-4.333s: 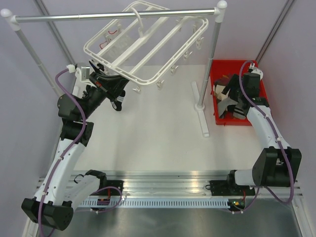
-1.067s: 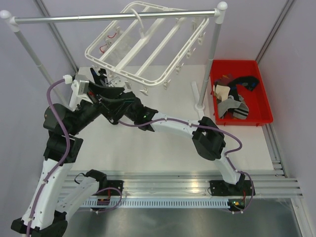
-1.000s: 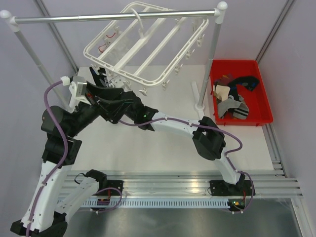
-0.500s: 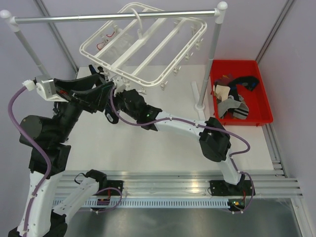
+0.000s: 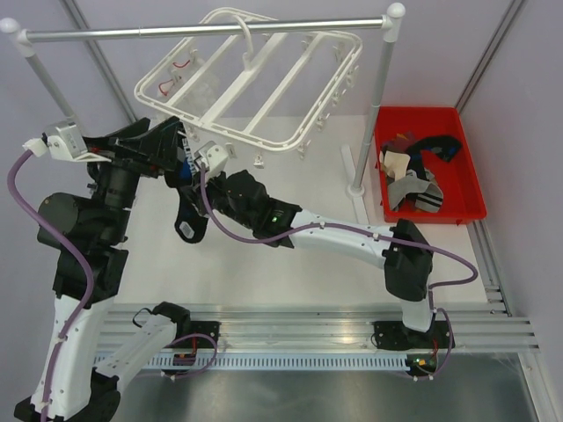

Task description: Remove the socks clipped to the hanger

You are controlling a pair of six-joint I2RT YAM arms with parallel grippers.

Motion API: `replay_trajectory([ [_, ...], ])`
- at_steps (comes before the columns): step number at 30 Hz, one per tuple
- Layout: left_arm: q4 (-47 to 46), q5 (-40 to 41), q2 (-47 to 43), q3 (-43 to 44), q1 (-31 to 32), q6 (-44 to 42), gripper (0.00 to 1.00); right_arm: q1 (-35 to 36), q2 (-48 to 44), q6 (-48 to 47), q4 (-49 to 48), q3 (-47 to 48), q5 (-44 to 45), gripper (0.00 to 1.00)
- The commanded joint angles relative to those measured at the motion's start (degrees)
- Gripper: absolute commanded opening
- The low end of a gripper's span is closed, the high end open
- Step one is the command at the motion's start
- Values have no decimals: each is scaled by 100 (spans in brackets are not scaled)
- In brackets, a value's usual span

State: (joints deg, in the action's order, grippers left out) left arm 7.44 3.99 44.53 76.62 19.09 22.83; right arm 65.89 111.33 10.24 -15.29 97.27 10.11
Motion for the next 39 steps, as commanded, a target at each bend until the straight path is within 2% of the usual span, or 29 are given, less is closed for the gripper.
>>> replay_trajectory([
  [1,-304,489,-33,-16,-11,-235,80,-15,-577,-22,-123,-226,0,1],
  [17,-6,779,442,485,-19,-437,79,82,-2194,-83,-185,-1676,386,1],
  [22,143,656,399,600,-20,-446,79,82,-2572,-189,-53,-2054,763,1],
  [26,310,148,284,556,-19,-350,80,73,-2800,-242,-27,-2300,931,1],
  [35,1530,-863,64,828,-11,-200,81,-111,-3213,-84,526,-2476,871,1],
  [37,1742,-1057,29,767,-20,-165,90,-181,-3328,-14,562,-2581,748,1],
  [39,1848,-1321,-93,601,-20,-139,90,-313,-3468,126,632,-2652,529,1],
])
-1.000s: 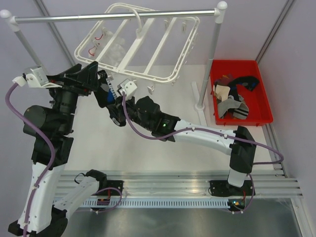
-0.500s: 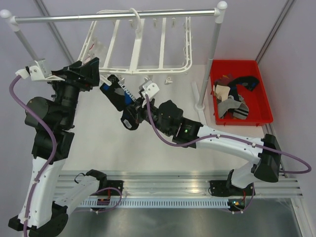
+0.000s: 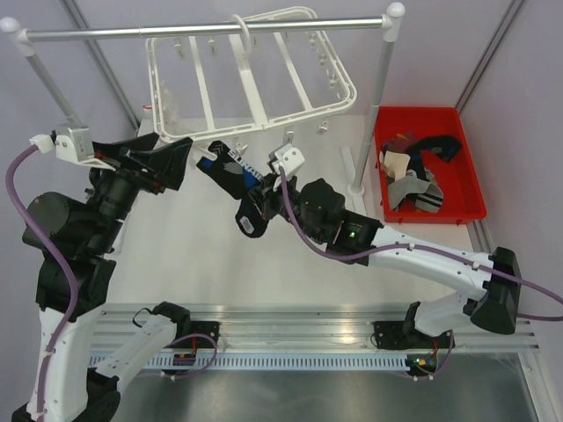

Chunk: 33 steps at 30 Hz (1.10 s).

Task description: Remove the socks clipped to the hanger

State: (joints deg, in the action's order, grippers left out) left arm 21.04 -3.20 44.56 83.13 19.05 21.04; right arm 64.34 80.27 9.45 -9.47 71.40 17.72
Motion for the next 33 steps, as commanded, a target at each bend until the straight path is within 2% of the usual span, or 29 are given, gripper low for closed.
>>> replay_trajectory([
  [1,480,-664,-157,-260,-15,119,90,-202,-406,250,86,-73,-329,1],
  [11,349,-1190,-606,-1070,-15,120,87,-465,-679,461,350,-249,-769,1],
  [23,375,-1894,-870,-1536,-15,102,85,-729,-1022,663,482,-416,-1384,1],
  [33,-1004,-2545,-1080,-2406,-15,392,84,-791,-1180,795,543,-495,-1763,1],
])
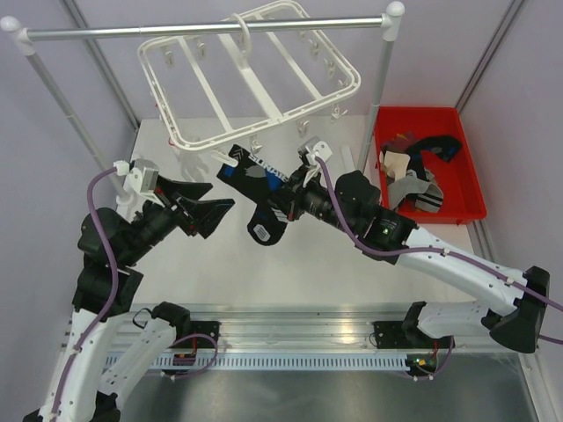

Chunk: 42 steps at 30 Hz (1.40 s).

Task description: Remove the socks clipped to the hanger

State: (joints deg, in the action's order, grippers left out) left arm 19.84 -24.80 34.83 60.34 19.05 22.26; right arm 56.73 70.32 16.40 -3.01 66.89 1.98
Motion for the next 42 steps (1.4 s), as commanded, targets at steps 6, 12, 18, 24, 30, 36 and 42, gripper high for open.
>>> replay_trajectory([
  [6,-1850,-272,-117,-549,-15,560,85,-65,-326,170,-104,-132,-584,1],
  [12,-2544,-16,155,-619,-15,735,85,-109,-458,275,-104,-212,-786,1],
  [18,-3239,-17,462,-681,-15,1025,85,-127,-450,372,-104,-229,-936,1],
  [24,-3732,150,621,-795,-15,1228,83,-136,-476,407,-104,-238,-998,1],
  [30,-4224,221,736,-892,-42,1474,81,-136,-476,443,-113,-229,-1059,1],
  [36,-4523,133,850,-945,-59,1650,76,-145,-458,451,-113,-265,-1042,1],
  [42,-4638,28,894,-945,-59,1711,63,-153,-458,478,-113,-265,-1024,1],
])
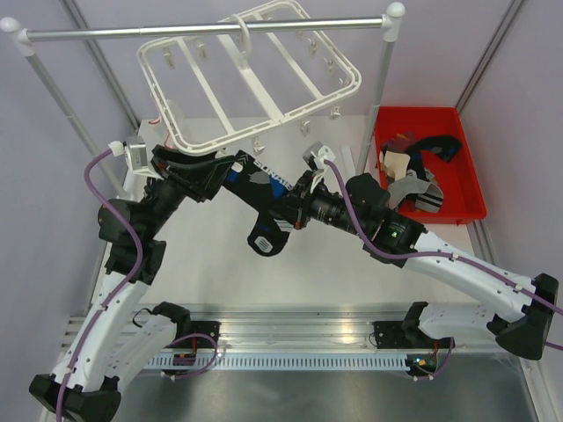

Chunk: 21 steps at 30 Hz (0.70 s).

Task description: Remove the socks clipped to the hanger

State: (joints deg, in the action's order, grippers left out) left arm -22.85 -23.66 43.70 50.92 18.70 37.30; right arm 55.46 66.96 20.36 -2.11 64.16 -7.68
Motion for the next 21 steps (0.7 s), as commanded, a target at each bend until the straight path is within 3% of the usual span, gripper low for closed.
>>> replay_trajectory([
  [1,-369,-86,-11,-3,-33,208,59,-27,-113,82,-202,9,-49,1],
  [5,-369,-139,-2,6,-33,208,42,-27,-122,91,-202,-9,-32,1],
  [8,-360,-148,-11,-3,-33,208,22,-44,-130,109,-202,0,-32,1],
  [10,-360,-139,-2,-3,-33,216,3,-35,-130,117,-202,9,-5,1],
  [21,-247,-121,-11,102,-33,173,2,-71,-43,108,641,27,961,1],
])
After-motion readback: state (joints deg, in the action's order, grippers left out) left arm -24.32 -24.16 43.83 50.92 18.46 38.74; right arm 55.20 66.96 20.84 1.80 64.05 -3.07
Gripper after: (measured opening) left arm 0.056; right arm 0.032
